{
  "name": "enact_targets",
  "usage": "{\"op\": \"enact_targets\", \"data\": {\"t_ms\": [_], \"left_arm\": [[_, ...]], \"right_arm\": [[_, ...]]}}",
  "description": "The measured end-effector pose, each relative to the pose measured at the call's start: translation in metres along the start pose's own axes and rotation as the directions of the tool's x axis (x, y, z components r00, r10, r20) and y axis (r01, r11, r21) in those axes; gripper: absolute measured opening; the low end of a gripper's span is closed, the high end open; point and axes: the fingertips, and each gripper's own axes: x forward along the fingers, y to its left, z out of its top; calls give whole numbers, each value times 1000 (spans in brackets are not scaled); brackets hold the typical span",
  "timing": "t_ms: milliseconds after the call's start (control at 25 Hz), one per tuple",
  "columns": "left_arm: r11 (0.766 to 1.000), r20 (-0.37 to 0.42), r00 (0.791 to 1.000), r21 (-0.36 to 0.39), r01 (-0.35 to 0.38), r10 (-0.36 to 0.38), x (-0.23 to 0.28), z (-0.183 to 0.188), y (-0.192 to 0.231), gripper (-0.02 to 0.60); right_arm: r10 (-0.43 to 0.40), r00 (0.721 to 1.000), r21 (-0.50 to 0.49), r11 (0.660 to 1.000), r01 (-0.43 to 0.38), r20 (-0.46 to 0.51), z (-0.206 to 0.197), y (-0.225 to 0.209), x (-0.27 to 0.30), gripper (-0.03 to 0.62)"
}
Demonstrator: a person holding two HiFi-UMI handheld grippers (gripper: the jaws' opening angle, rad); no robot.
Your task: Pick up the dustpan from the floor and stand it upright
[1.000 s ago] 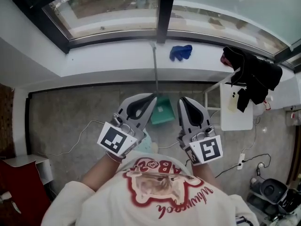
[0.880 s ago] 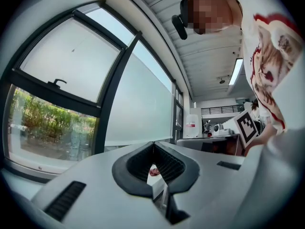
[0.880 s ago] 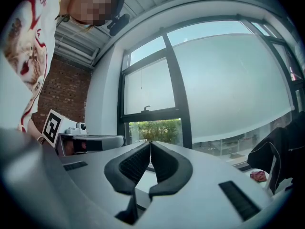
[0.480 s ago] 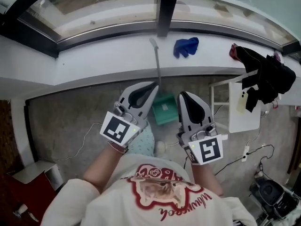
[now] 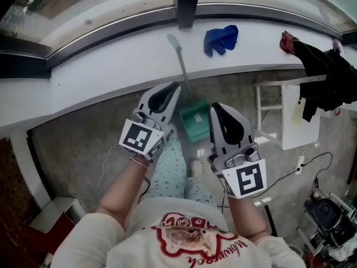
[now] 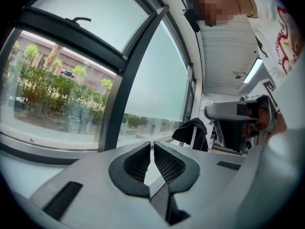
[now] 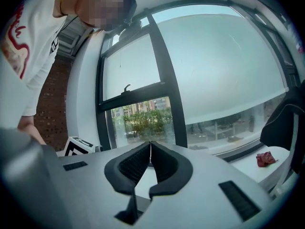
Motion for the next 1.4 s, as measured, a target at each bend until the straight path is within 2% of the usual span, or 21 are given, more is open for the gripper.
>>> {"op": "enact_targets", "data": {"t_ms": [120, 240, 280, 360, 400, 640, 920, 1120, 1400], "left_arm": [[1000, -52, 999, -20, -8, 7, 17, -29, 22, 23], [999, -77, 997, -30, -27, 24, 35, -51, 45, 23], [999, -80, 996, -35, -31, 28, 41, -57, 51, 33], [998, -88, 996, -48, -36, 32, 54, -69, 63, 140], [998, -98, 995, -54, -40, 34, 59, -77, 68, 157], [987, -181, 982, -141, -76, 50, 89, -130, 103, 218], [971, -243, 966, -198, -137, 86, 124, -178, 143, 238], [976, -281, 957, -176, -132, 79, 142, -198, 156, 238], [986, -331, 940, -108, -125, 83, 160, -218, 159, 236]], "right_arm": [[-47, 998, 43, 998, 48, -30, -24, -9, 2, 25], [-56, 997, 63, 996, 58, -44, -41, -12, 8, 25], [-55, 997, 61, 996, 58, -45, -45, -12, 11, 25], [-58, 997, 55, 997, 61, -43, -51, -14, 15, 25], [-64, 997, 55, 996, 66, -45, -55, -15, 16, 25], [-85, 994, 65, 994, 90, -71, -78, -18, 12, 25], [-104, 987, 136, 983, 121, -126, -116, -19, -2, 25], [-107, 981, 154, 979, 132, -161, -136, -19, -8, 25], [-134, 980, 164, 974, 157, -147, -136, -30, -10, 25]]}}
